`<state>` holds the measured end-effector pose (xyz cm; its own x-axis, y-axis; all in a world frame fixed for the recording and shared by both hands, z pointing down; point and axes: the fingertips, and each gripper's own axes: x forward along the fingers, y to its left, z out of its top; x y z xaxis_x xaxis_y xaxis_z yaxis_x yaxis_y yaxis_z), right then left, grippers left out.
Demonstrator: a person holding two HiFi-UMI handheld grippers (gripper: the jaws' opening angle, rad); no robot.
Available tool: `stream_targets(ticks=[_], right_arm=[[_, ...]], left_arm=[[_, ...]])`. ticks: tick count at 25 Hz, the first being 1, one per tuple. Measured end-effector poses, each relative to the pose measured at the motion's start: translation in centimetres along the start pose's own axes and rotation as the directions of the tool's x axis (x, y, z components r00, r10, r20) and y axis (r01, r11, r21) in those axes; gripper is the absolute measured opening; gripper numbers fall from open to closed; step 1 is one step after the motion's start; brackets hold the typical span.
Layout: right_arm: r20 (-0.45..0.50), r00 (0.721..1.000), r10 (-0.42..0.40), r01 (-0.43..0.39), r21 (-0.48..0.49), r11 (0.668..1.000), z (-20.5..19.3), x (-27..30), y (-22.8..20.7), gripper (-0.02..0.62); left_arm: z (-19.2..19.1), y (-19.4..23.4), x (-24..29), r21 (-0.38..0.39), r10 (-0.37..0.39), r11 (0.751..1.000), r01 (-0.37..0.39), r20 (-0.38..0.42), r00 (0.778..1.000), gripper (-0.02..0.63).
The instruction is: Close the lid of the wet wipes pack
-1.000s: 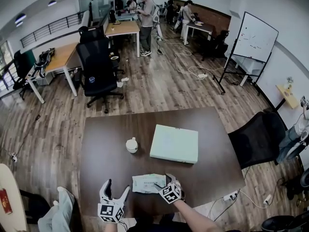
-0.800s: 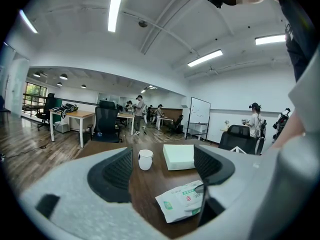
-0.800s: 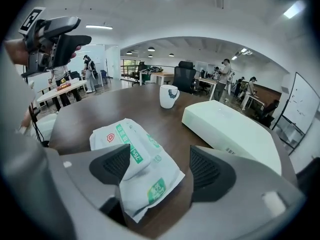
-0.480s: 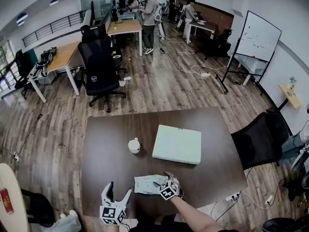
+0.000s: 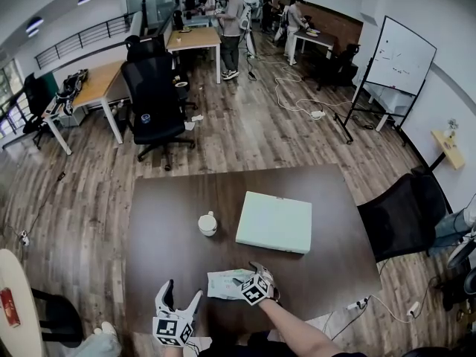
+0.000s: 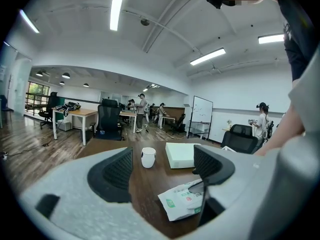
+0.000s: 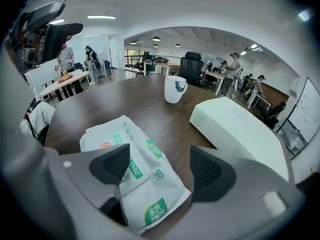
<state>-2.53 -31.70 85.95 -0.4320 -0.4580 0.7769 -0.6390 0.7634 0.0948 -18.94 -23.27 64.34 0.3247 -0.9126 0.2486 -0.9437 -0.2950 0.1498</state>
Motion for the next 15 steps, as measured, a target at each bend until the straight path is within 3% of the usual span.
stream_targets(ticks=[5, 10, 15], right_arm=[[-0.011, 1.0, 0.022, -0.022, -0.003, 1.0, 0.0, 0.5, -0.1, 0.377], [-0.013, 1.0, 0.028, -0.028, 0.018, 0.999, 0.1, 0.7, -0.3, 0.408], [0.056, 0.998, 0.019, -0.023, 0.066, 0.998, 0.9, -1.0, -1.1, 0.423]], left_arm=[[-0.1, 0.4, 0.3, -0.006, 0.007, 1.0, -0.007, 0.001, 1.0, 0.379], [-0.3, 0.9, 0.7, -0.004, 0.003, 1.0, -0.003, -0.004, 1.0, 0.379], [0.0, 0.9, 1.1, 0.001, -0.001, 1.0, 0.001, 0.006, 1.0, 0.379]])
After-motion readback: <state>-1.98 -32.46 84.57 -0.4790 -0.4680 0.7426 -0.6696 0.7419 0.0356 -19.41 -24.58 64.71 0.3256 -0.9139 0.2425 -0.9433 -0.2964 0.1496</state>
